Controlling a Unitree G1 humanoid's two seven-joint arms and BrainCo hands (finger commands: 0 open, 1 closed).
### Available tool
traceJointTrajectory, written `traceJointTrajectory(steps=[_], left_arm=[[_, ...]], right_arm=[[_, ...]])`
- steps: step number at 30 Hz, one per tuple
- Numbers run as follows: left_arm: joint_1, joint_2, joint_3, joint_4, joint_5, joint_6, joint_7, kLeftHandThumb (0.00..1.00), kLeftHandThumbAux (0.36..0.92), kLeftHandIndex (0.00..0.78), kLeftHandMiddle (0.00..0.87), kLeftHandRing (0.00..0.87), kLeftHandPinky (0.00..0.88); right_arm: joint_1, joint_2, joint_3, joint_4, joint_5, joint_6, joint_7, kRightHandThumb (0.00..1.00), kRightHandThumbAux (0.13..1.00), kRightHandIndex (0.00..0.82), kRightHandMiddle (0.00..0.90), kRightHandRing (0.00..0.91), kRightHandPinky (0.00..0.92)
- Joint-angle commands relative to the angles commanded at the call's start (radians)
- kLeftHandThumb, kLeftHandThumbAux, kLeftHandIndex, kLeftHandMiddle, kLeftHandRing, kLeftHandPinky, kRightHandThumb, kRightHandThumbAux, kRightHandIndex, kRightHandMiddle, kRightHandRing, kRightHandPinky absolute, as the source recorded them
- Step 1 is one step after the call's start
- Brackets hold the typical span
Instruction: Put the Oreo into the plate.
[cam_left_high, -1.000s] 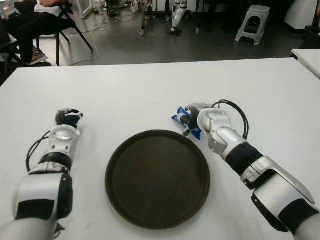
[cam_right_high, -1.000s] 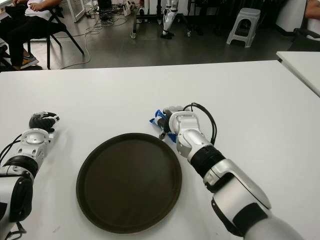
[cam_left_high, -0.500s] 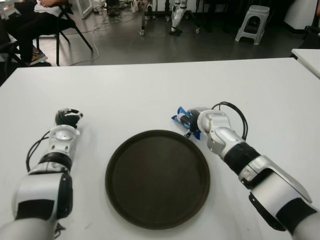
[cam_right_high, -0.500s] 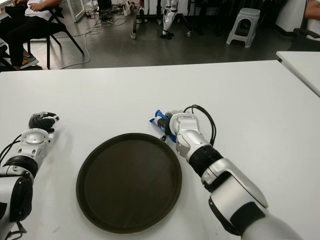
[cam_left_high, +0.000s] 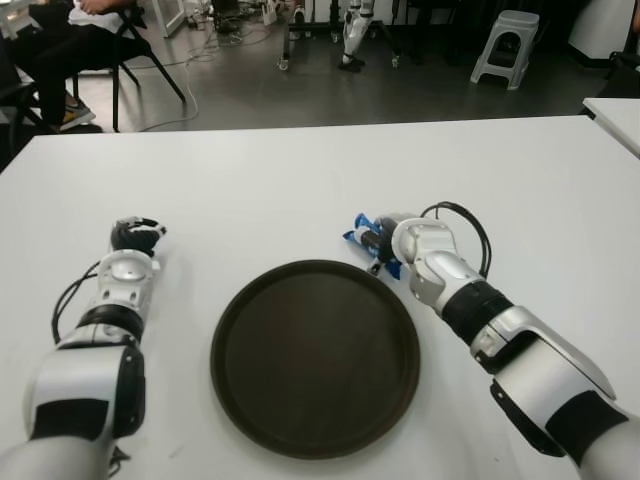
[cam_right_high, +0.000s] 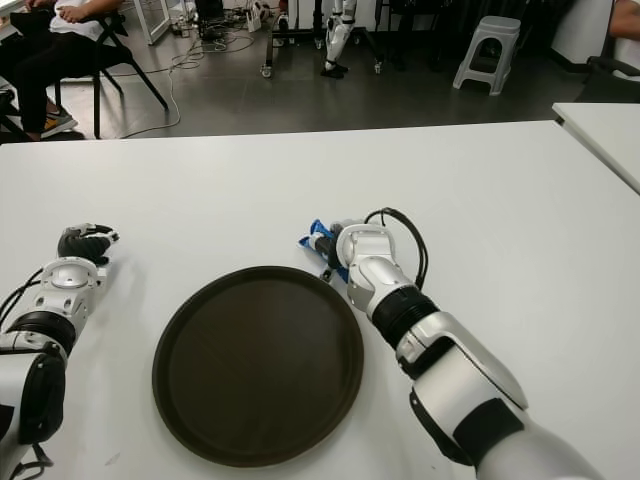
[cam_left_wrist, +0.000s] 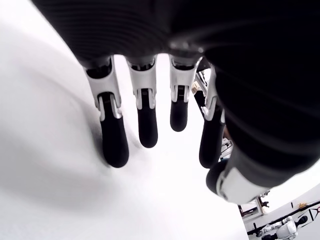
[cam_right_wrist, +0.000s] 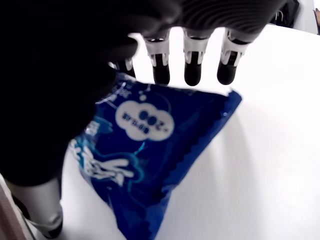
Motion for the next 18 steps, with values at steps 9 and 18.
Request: traceJointTrajectory(steps=[9, 18], left_arm=[[0.003, 0.002, 0.001, -0.001, 0.000, -0.007, -0.004, 0.674, 0.722, 0.398, 0.166, 0.187, 0.188], [0.001, 0.002, -0.003, -0.001, 0.004, -0.001, -0.006, 0.673, 0.722, 0.398, 0.161, 0.182, 0.190]], right_arm=[[-0.015, -0.002, -0.006, 0.052, 0.010, -0.041, -0.022, 0.000, 0.741, 0.000, 0.000, 0.000, 0.000], [-0.019, -0.003, -0.016, 0.067, 0.024, -0.043, -0.035, 0.000, 0.730, 0.000, 0.000, 0.000, 0.000]])
